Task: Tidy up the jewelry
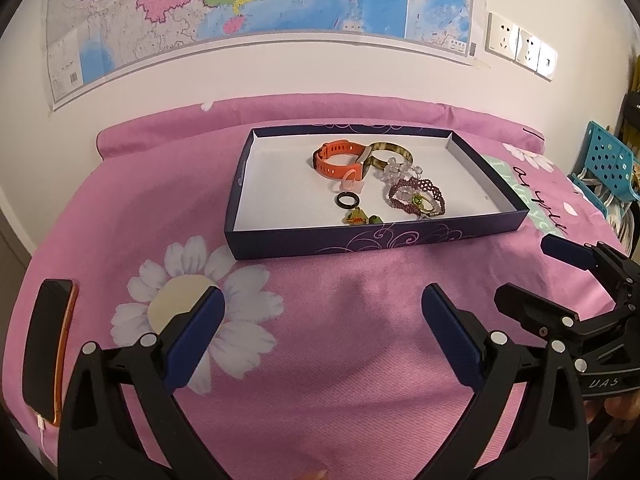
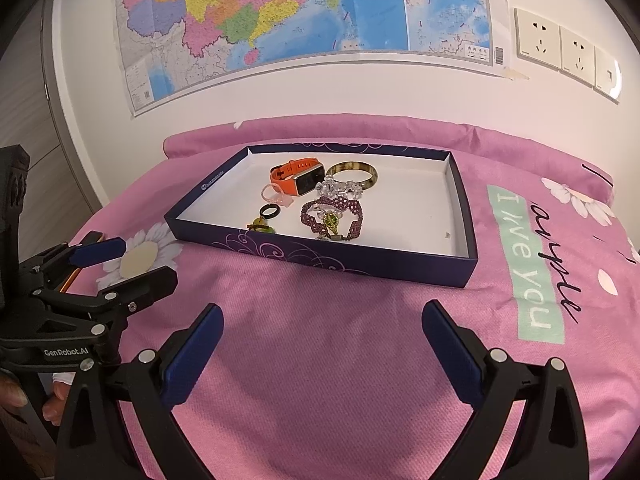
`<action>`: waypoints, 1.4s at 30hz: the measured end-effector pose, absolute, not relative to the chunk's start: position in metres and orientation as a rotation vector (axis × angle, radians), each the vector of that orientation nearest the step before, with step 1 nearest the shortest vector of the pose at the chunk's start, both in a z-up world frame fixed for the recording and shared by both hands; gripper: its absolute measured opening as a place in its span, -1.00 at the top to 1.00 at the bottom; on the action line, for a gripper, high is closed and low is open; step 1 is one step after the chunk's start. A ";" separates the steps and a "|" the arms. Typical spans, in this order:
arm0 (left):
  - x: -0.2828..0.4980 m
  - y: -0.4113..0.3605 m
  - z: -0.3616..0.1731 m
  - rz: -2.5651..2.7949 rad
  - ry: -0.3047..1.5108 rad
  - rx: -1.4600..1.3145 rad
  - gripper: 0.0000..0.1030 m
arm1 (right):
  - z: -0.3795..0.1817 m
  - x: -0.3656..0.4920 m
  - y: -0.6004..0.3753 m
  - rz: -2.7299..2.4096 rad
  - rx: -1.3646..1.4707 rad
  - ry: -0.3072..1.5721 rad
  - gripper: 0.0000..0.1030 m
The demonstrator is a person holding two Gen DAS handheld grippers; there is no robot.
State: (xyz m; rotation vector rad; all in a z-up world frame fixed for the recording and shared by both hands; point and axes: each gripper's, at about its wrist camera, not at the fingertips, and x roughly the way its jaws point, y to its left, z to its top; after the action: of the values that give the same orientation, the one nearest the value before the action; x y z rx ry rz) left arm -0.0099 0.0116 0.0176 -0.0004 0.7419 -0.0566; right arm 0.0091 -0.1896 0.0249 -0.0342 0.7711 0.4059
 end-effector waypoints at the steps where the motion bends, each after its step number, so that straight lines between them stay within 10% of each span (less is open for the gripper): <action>1: -0.010 0.011 0.018 -0.057 0.742 0.000 -0.89 | 0.025 0.009 -0.190 0.406 -0.034 0.771 -0.86; 42: -0.006 0.012 0.014 -0.051 0.759 0.001 -0.89 | 0.024 0.014 -0.193 0.401 -0.035 0.769 -0.86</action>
State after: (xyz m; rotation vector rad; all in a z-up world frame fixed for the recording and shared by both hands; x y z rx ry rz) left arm -0.0060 0.0116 0.0144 0.0014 0.7591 -0.0514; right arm 0.0139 -0.1928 0.0243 -0.0355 0.7686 0.4010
